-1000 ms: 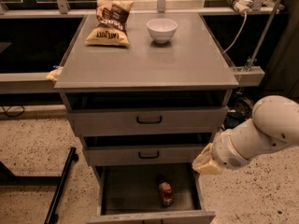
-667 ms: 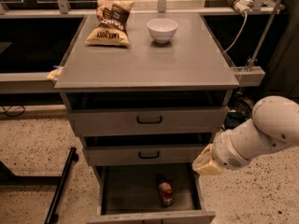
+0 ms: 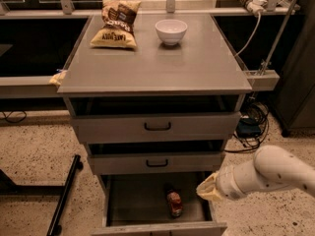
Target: Pick coke can from bottom drawer and place on counter
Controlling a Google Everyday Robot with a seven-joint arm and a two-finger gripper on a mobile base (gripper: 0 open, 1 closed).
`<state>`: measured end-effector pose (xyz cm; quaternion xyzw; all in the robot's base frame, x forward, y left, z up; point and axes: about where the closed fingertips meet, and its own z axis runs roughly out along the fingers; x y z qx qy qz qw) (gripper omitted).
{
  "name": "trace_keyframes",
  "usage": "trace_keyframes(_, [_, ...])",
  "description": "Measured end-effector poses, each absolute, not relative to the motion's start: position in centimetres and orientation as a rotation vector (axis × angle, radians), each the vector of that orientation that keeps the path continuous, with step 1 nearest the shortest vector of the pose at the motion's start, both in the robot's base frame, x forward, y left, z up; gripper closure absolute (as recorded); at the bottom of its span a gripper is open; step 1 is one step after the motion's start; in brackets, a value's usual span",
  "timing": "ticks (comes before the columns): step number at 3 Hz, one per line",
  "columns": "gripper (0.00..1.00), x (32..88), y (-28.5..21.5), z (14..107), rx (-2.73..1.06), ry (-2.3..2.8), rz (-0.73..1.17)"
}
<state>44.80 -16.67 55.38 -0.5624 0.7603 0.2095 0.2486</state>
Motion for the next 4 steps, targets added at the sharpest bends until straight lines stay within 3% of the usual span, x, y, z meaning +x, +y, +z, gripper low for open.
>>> trace_keyframes(1, [1.0,48.4,-15.4,50.1,-1.502,1.952,0.601])
trace_keyframes(2, [1.0,47.7,-14.6,46.2,-1.483,1.947,0.679])
trace_keyframes(4, [1.0,48.0,-14.7,42.3,-1.529,1.899,0.652])
